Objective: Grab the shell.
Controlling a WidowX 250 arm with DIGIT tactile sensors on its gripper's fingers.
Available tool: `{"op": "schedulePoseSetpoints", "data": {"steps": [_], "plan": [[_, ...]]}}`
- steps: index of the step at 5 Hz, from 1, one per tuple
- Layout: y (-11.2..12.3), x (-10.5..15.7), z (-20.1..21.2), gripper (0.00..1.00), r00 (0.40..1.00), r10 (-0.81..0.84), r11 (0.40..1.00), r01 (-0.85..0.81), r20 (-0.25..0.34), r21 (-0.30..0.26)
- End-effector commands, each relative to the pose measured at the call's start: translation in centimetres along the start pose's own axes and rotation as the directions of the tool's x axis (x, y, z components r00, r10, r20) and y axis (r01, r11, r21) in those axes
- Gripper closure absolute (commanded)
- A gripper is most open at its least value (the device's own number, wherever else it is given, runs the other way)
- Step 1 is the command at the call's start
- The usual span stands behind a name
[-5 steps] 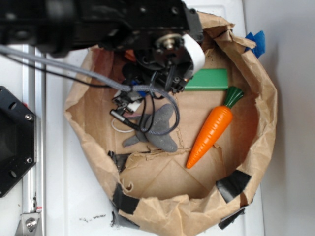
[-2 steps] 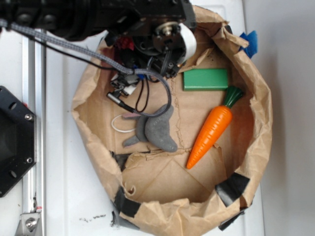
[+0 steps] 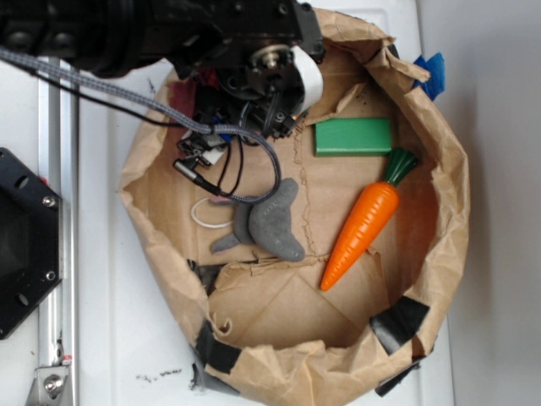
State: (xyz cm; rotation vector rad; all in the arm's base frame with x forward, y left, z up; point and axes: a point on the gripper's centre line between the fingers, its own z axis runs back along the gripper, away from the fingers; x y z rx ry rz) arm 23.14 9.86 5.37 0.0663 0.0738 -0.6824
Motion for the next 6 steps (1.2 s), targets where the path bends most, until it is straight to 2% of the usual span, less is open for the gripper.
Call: {"op": "schedulePoseSetpoints", "data": {"steps": [1, 2, 3, 4, 6], "plan": [[1.2, -0.1, -1.5, 0.0, 0.999, 0.029, 0.998, -0.028, -0.018, 0.051], [0.8, 0.0, -2.8, 0.0, 0.998, 0.018, 0.997, -0.015, -0.052, 0.07], [0.4, -0.2, -2.8, 0.0, 0.999, 0.015, 0.996, -0.01, -0.051, 0.083], [0.3, -0.5, -2.4, 1.0, 0.999, 0.027, 0.996, -0.025, -0.023, 0.082], [0.2, -0.6, -2.0, 1.0, 0.999, 0.037, 0.996, -0.035, -0.02, 0.084]]}}
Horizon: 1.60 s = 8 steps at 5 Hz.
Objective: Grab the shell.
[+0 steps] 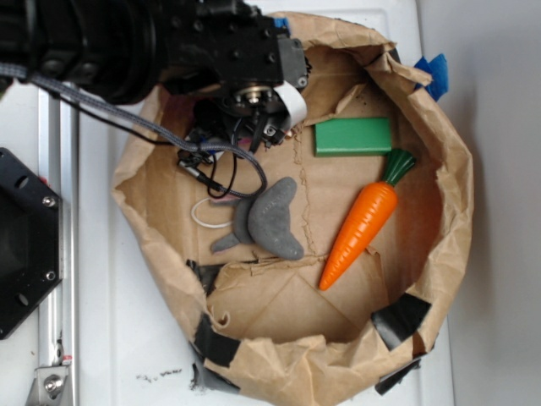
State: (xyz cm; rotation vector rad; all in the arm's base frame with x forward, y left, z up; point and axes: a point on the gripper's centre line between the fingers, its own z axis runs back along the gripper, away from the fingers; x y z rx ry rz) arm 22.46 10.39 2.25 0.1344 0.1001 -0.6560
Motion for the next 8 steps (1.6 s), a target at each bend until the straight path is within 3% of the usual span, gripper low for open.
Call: {"op": "schedulePoseSetpoints", "data": {"steps": [1, 2, 4, 5, 7, 8], "plan": [[0.5, 0.2, 3.2, 1.0, 0.997, 0.043, 0.999, -0.045, 0.07, 0.024], [0.1, 1.0, 5.5, 1.0, 0.991, 0.052, 0.998, -0.057, 0.127, 0.035], [-0.5, 2.8, 11.0, 1.0, 0.946, 0.221, 0.975, -0.216, 0.235, -0.049], [-1.2, 4.3, 12.4, 1.0, 0.906, 0.342, 0.939, -0.318, 0.249, -0.133], [-2.8, 5.0, 12.8, 1.0, 0.772, 0.582, 0.813, -0.542, 0.257, -0.214], [-3.2, 5.2, 12.7, 1.0, 0.738, 0.622, 0.783, -0.585, 0.262, -0.212]]}}
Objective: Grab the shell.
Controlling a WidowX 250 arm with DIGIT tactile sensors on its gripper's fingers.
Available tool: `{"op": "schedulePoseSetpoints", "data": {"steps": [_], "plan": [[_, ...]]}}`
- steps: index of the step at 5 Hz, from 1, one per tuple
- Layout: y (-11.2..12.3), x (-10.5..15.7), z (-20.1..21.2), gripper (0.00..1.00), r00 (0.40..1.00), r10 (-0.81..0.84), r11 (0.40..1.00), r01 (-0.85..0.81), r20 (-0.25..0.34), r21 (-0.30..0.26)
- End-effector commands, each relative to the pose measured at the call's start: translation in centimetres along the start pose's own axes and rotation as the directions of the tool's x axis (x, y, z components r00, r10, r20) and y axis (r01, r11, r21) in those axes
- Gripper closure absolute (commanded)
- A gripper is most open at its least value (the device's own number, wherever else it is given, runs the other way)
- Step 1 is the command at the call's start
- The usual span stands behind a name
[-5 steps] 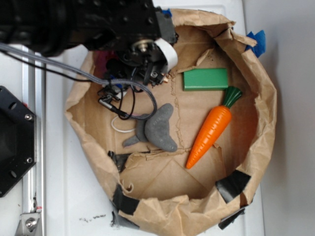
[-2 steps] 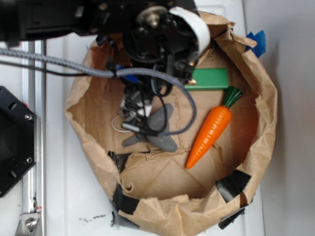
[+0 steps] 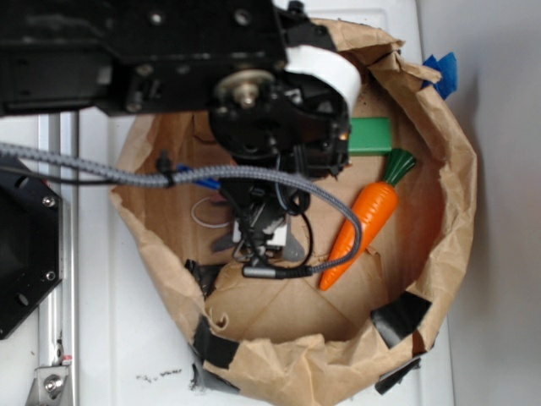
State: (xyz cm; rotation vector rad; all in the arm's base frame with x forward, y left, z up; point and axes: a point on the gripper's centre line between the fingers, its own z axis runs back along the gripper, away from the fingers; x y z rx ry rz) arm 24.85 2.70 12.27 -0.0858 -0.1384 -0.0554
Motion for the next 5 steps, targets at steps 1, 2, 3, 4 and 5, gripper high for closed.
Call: {"op": "schedulePoseSetpoints", "data": {"steps": [1, 2, 3, 4, 5], "plan": [[0.1, 0.5, 1.3, 1.0, 0.995, 0.056, 0.998, -0.059, 0.085, 0.034], [0.1, 0.4, 1.2, 1.0, 0.994, 0.053, 0.998, -0.057, 0.091, 0.04], [-0.2, 0.4, 0.9, 1.0, 0.995, 0.048, 0.998, -0.052, 0.088, 0.042], [-0.3, 0.3, 0.6, 1.0, 0.996, 0.051, 0.998, -0.054, 0.075, 0.033], [-0.3, 0.4, 0.2, 1.0, 0.996, 0.045, 0.997, -0.051, 0.081, 0.065]]}}
